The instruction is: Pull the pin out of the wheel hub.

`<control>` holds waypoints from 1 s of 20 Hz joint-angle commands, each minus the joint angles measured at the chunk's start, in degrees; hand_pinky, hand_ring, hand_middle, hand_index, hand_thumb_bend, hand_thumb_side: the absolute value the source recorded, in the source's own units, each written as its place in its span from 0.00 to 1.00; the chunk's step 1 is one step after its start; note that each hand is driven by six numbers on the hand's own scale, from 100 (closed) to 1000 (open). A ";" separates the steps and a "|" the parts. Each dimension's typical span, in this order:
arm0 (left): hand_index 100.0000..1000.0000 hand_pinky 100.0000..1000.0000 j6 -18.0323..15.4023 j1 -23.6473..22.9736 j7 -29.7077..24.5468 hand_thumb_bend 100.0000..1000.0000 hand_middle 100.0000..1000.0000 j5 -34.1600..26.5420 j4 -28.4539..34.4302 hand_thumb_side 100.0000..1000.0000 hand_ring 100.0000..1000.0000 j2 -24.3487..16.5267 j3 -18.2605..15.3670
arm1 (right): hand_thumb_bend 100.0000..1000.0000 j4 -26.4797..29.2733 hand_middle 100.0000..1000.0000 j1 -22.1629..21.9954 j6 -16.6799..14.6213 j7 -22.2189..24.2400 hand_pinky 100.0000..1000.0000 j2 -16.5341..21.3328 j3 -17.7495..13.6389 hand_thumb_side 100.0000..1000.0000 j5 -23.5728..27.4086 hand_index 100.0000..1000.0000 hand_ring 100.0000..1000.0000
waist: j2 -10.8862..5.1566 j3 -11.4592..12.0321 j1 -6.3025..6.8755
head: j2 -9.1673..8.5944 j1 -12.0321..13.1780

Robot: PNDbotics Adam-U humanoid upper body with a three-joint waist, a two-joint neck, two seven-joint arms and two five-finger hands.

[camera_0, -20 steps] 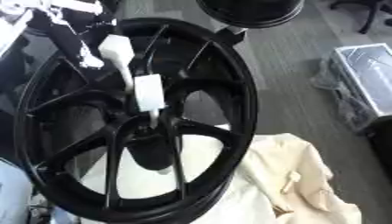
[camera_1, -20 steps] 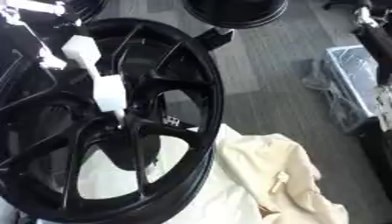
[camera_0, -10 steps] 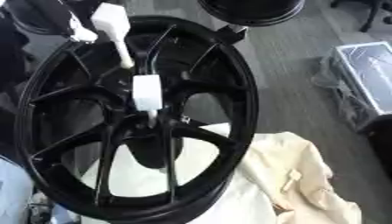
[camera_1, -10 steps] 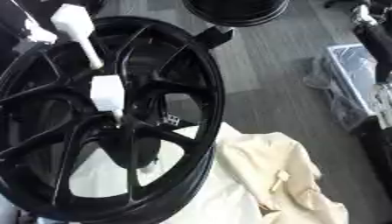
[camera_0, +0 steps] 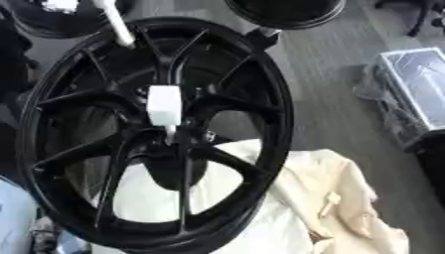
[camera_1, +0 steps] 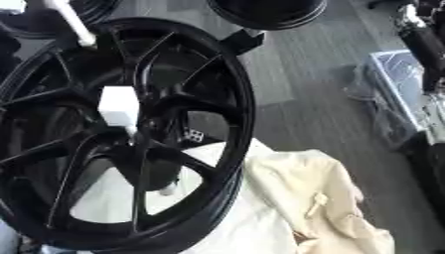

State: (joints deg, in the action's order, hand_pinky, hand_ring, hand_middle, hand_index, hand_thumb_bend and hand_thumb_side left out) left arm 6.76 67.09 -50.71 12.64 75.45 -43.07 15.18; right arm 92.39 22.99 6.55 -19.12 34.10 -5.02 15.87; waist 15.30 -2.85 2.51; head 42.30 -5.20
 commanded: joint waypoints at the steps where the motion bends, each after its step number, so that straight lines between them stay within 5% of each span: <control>1: 0.33 0.63 1.47 -1.29 1.83 0.00 0.49 -0.09 0.66 0.00 0.60 -5.12 -3.92 | 0.02 0.39 0.62 -0.23 -0.33 -0.77 0.90 2.85 -1.53 0.34 0.24 0.81 0.70 | -1.48 1.25 -0.17 | 0.67 -1.71; 9: 0.33 0.63 1.70 -13.33 9.24 0.00 0.49 -5.18 2.95 0.00 0.60 -16.19 -13.85 | 0.01 0.81 0.62 -0.05 -0.64 -1.28 0.90 3.46 -1.86 0.34 0.68 0.81 0.70 | -1.00 1.16 -0.27 | 0.76 -0.48; 12: 0.33 0.63 2.90 -17.92 12.07 0.00 0.49 -6.84 1.59 0.00 0.60 -19.32 -16.88 | 0.01 0.76 0.62 -0.80 -0.91 -2.16 0.90 3.94 -3.05 0.34 0.70 0.81 0.70 | -0.43 2.78 -1.12 | 0.86 0.68; 20: 0.43 0.69 2.69 -30.54 19.65 0.00 0.56 -10.63 0.31 0.00 0.65 -20.58 -22.74 | 0.01 1.05 0.62 -0.54 -1.17 -2.88 0.89 4.36 -3.53 0.34 1.00 0.81 0.70 | -0.08 3.65 -1.52 | 1.09 1.61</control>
State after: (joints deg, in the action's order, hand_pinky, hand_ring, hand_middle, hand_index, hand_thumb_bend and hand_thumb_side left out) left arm 9.65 36.17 -32.36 2.71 74.90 -60.94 -6.03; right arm 92.42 21.69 5.49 -21.73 36.05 -7.74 16.65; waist 16.03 0.80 0.89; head 43.25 -3.76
